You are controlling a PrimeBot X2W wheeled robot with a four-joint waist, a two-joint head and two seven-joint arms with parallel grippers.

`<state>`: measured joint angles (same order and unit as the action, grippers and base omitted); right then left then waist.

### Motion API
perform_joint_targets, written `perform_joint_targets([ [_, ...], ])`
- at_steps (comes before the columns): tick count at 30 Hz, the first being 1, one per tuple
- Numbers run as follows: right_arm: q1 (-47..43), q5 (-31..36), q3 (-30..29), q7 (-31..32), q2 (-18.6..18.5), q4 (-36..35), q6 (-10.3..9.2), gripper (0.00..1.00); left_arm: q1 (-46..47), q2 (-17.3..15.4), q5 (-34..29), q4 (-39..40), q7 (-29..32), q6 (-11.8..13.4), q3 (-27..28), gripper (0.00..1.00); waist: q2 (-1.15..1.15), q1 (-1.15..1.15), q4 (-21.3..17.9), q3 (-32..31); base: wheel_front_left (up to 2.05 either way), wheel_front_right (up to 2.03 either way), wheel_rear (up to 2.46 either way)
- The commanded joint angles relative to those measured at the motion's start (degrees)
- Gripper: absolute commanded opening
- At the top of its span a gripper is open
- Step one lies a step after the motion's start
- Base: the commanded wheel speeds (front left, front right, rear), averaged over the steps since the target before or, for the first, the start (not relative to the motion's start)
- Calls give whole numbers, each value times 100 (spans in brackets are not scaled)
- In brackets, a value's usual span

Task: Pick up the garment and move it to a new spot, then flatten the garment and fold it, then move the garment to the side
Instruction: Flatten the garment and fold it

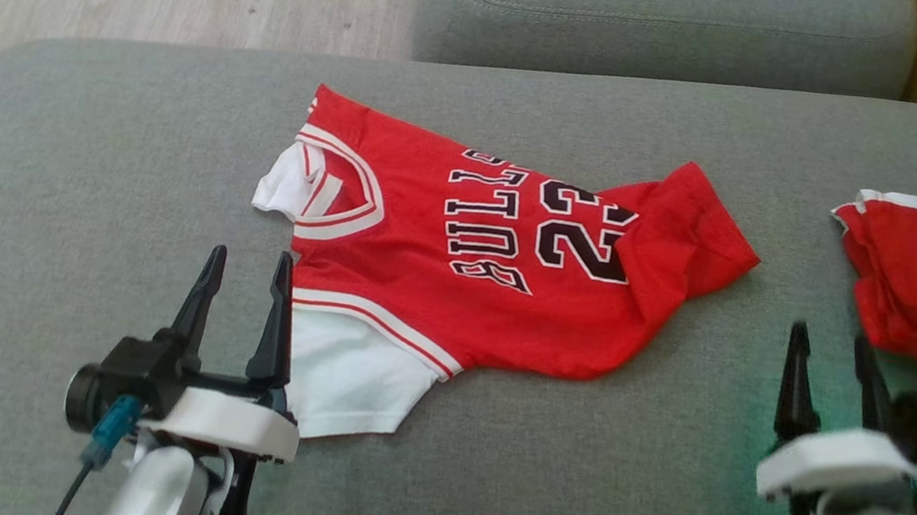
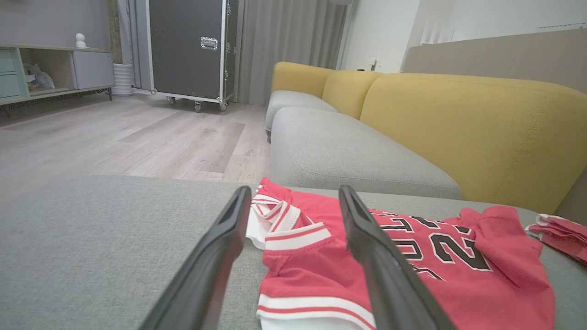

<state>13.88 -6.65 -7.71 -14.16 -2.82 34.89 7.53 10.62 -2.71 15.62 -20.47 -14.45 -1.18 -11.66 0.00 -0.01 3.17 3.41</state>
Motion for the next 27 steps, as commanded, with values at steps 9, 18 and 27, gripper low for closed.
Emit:
perform_joint_targets([
  [9,-132,-237,142,-82,-6,-612,-4,100,129,-17,-67,198,-55,-42,190,100,0,1,39,104,0,0,0],
  [18,261,-200,256,-83,-6,-640,-4,100,220,-17,-90,155,-55,-68,144,100,0,1,261,318,0,0,0],
  [27,1201,-166,138,30,-6,450,-4,100,338,-17,-79,109,-55,-95,70,100,0,1,558,533,0,0,0],
])
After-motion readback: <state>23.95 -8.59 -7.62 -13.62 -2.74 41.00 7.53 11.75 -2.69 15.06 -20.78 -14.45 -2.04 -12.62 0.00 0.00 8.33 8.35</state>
